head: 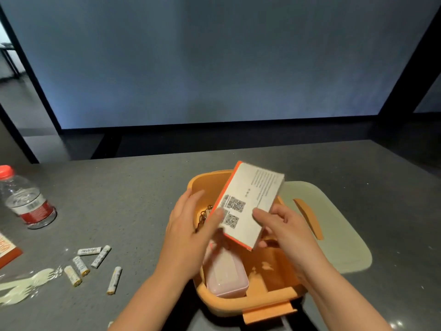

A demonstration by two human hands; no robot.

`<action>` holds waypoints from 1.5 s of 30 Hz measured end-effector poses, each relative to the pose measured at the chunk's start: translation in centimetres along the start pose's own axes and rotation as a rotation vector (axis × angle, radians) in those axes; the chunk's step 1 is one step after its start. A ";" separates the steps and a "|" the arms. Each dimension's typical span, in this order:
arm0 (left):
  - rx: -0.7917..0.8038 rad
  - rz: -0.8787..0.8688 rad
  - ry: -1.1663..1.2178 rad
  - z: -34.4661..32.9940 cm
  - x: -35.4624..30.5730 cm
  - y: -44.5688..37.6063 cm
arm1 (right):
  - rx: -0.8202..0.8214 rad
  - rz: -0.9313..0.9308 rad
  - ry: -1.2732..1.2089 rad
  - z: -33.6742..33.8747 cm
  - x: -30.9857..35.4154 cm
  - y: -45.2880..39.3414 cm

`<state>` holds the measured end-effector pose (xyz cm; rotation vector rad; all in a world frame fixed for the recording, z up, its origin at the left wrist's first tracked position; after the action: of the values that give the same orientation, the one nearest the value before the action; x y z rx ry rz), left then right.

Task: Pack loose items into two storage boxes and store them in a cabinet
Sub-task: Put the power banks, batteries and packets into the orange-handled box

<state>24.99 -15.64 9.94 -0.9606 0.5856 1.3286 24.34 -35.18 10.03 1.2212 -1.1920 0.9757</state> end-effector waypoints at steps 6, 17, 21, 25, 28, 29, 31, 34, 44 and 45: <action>0.051 0.174 0.033 -1.5 4.3 1.6 | -0.213 0.391 0.754 0.4 2.8 -2.4; 0.125 0.223 0.020 -2.3 4.2 2.7 | -0.011 0.821 1.498 -4.1 -0.3 -7.5; 0.128 0.233 0.032 -2.4 4.5 2.7 | 0.089 0.804 1.616 -4.6 -1.2 -8.9; 0.130 0.224 0.042 -2.5 4.7 2.7 | 0.133 0.796 1.640 -4.6 -1.8 -9.5; 0.122 0.221 0.044 -2.6 4.7 2.6 | 0.142 0.834 1.658 -4.7 -1.4 -9.3; 0.125 0.223 0.048 -2.6 4.7 2.6 | 0.134 0.868 1.663 -4.7 -1.0 -9.1; 0.132 0.231 0.047 -2.6 4.7 2.6 | 0.123 0.943 1.649 -4.6 -0.2 -8.5; 0.128 0.237 0.042 -2.6 4.7 2.6 | 0.129 1.000 1.631 -4.3 0.5 -7.8; 0.120 0.242 0.058 -2.5 4.5 2.8 | 0.214 1.019 1.693 -3.4 -0.3 -6.9; 0.120 0.242 0.051 -2.5 4.5 2.8 | 0.227 0.990 1.713 -3.6 -0.7 -7.2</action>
<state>23.56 -15.43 4.28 -0.8466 0.8318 1.4677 31.82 -32.48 8.37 -0.4326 -0.1242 2.1755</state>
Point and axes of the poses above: each hand's wrist, its own y-axis away from the middle knuckle, its own z-axis out of the back of the hand, x = y × z, the point moved 6 cm from there along -y, towards the middle knuckle, and after that the axes turned 5 degrees about -y, right-handed, at the moved point
